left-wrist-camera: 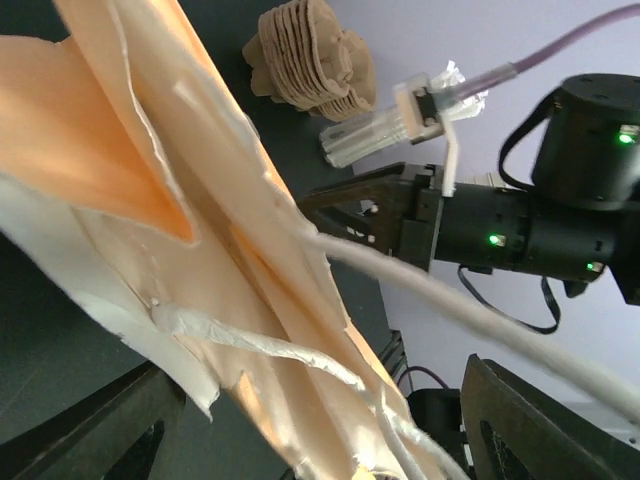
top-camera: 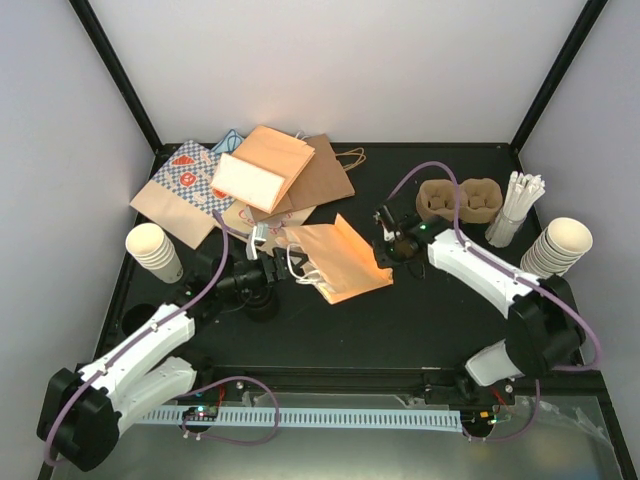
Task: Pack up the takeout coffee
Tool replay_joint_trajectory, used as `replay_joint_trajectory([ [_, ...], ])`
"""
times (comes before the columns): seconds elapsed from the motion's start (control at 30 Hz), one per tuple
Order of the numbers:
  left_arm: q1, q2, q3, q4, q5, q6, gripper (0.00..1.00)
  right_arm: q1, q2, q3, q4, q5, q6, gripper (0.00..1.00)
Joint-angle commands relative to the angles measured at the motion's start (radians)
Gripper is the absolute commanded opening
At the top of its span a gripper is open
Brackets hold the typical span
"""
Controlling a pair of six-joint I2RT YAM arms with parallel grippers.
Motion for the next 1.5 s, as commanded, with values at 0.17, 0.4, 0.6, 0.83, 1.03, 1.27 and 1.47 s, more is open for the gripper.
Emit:
replay_joint_trajectory([
  [0.17,0.029,-0.063,0.030,-0.037,0.051,0.038,0.81,-0.035,0.103,0.030,0.064,0.012,-0.020,0.35],
  [0.4,0.040,-0.111,0.028,-0.020,0.052,0.025,0.83,-0.081,0.081,-0.005,0.105,-0.088,-0.038,0.33],
  [0.6,0.045,-0.107,0.045,-0.127,0.011,0.088,0.84,-0.077,0.061,-0.037,0.122,-0.179,-0.107,0.39],
  [0.83,0.045,-0.069,0.036,-0.114,0.045,0.081,0.84,-0.042,0.057,-0.046,0.124,-0.148,-0.134,0.46],
  [1.03,0.045,-0.059,0.033,-0.100,0.044,0.071,0.84,0.011,0.106,-0.012,0.090,-0.038,-0.137,0.46],
  [1.27,0.045,-0.052,0.030,-0.108,0.040,0.072,0.84,0.045,0.157,0.020,0.065,0.096,-0.122,0.39],
  [1.47,0.044,-0.054,0.025,-0.111,0.039,0.071,0.84,0.057,0.165,0.026,0.068,0.102,-0.129,0.23],
])
